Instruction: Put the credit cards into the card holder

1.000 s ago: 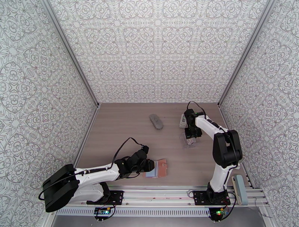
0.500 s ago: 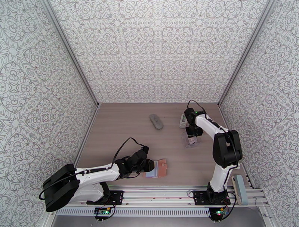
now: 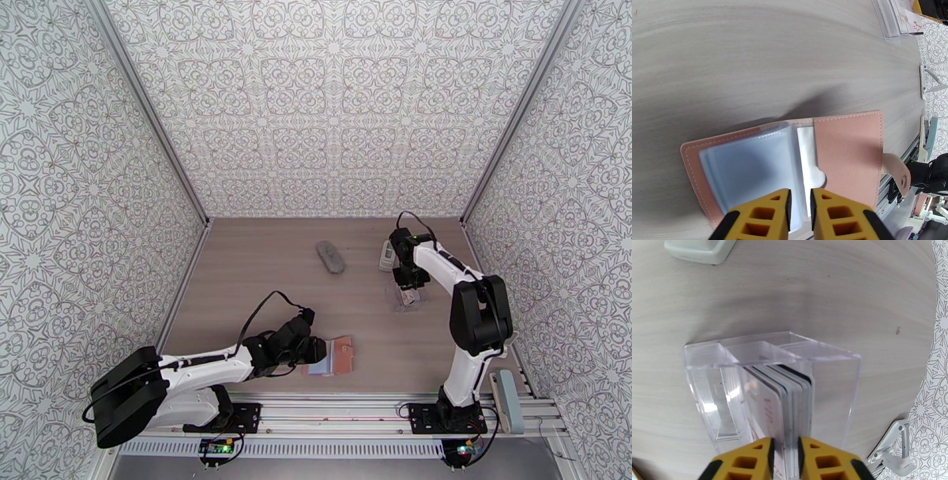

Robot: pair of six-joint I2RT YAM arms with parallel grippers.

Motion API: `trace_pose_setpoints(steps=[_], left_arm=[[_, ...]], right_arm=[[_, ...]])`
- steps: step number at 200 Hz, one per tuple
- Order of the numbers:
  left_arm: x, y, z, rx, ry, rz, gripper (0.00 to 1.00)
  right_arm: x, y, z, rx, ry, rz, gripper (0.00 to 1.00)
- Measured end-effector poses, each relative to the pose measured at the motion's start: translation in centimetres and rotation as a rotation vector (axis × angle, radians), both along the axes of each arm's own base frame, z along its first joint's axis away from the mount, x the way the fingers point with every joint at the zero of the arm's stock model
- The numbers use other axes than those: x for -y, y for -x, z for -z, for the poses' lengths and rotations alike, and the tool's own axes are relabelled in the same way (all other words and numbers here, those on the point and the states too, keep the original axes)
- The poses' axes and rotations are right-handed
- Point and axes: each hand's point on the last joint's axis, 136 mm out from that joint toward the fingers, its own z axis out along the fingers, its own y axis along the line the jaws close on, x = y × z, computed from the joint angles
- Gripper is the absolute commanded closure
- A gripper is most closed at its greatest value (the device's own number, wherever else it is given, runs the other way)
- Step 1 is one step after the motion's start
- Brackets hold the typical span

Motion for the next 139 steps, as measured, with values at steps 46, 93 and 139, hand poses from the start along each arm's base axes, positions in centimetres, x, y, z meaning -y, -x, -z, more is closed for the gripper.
trace_pose_setpoints(steps=[46,93,139], left_arm=[[0.00,0.00,0.00,0.000,0.000,0.000,0.76],[0.01,0.00,-0.01,0.000,0.000,0.000,0.76],[0.00,0.00,0.00,0.000,0.000,0.000,0.76]], right_arm=[[-0.03,-0.06,-0.15,0.003,-0.002,0.004,0.89],[-0.14,-0.02,-0.65,0.015,-0.009,0.008,0.93],[-0.20,0.03,-0.77,0.016,-0.012,0.008,0.96]])
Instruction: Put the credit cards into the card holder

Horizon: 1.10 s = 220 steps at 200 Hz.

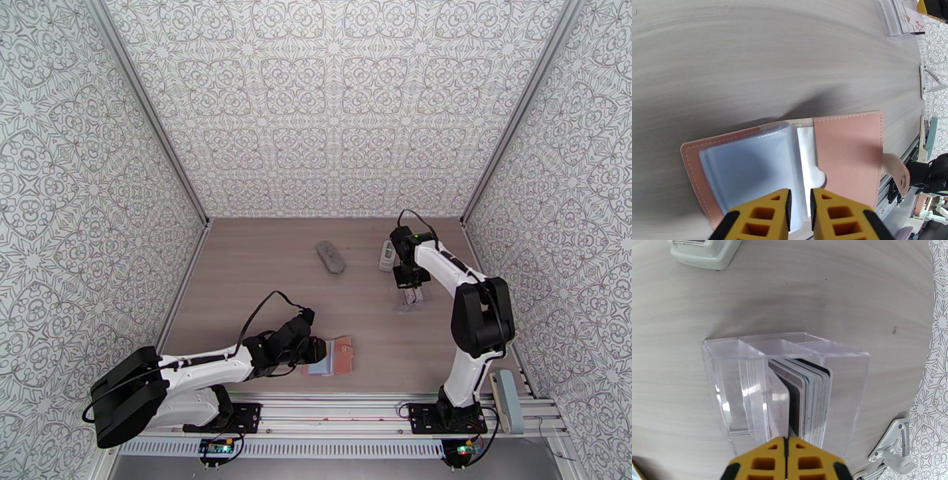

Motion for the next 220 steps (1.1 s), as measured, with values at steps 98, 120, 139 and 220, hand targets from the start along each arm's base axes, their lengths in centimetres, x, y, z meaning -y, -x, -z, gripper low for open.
trace_pose_setpoints(steps=[98,120,139,220], left_arm=[[0.09,-0.06,-0.10,0.003,0.005,0.000,0.76],[0.10,-0.07,-0.12,0.004,0.006,0.000,0.76],[0.10,-0.07,-0.12,0.004,0.006,0.000,0.76],[0.20,0.07,-0.12,0.004,0.006,0.005,0.76]], right_arm=[[0.01,0.02,-0.05,0.000,0.000,0.001,0.95],[0.07,0.09,-0.11,-0.001,0.003,0.007,0.95],[0.04,0.10,-0.24,0.000,0.011,0.004,0.95],[0.04,0.12,-0.64,0.001,0.029,0.001,0.95]])
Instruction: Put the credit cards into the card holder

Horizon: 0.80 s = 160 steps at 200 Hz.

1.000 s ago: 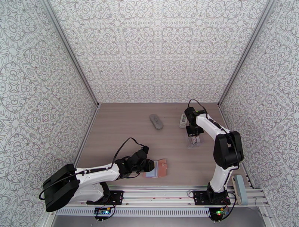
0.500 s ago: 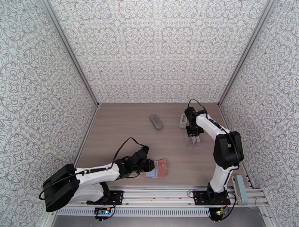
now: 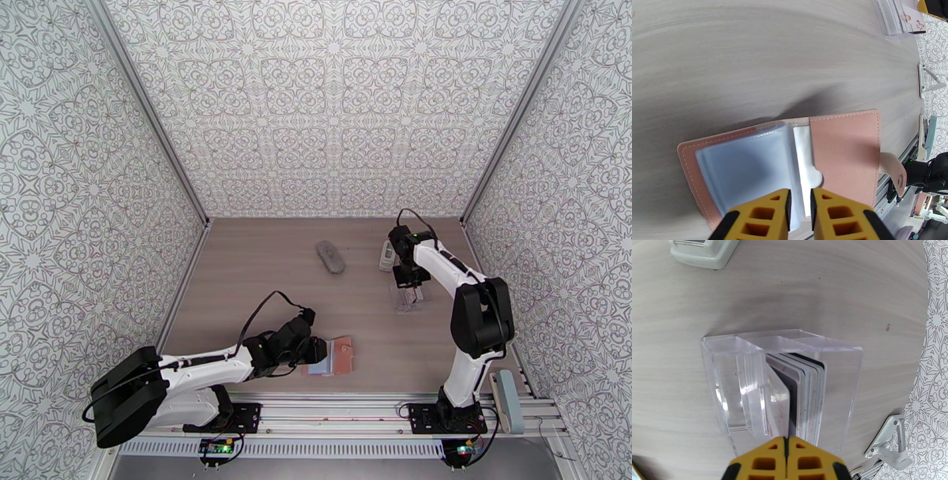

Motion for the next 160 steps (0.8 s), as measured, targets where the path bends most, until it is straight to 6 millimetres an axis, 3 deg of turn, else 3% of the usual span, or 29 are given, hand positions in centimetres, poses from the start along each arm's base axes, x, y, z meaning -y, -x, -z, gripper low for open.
trace_pose_setpoints(steps=[160], left_arm=[[-0.12,0.08,0.65,-0.012,-0.018,0.000,0.76]], right_arm=[[0.95,-0.19,-0.98,0.019,0.076,0.012,0.90]])
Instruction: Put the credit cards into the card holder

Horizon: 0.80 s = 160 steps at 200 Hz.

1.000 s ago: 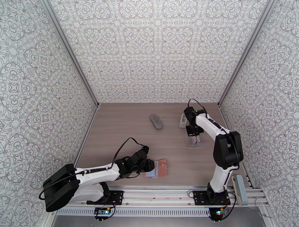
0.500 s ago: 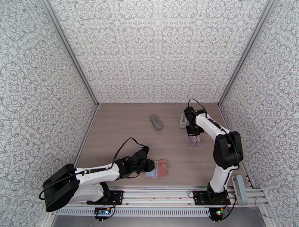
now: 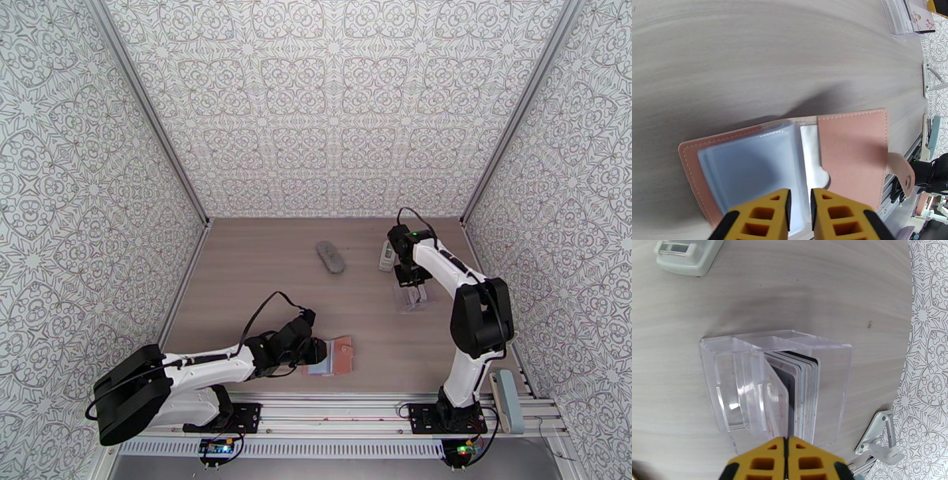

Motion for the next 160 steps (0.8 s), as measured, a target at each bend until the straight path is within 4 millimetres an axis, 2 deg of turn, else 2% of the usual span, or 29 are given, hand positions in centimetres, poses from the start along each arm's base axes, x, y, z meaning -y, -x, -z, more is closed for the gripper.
trace_pose_setpoints(steps=[160], left_arm=[[0.16,-0.06,0.02,0.002,0.004,0.001,0.76]], right_arm=[[0.50,-0.18,0.52,-0.011,0.037,0.003,0.88]])
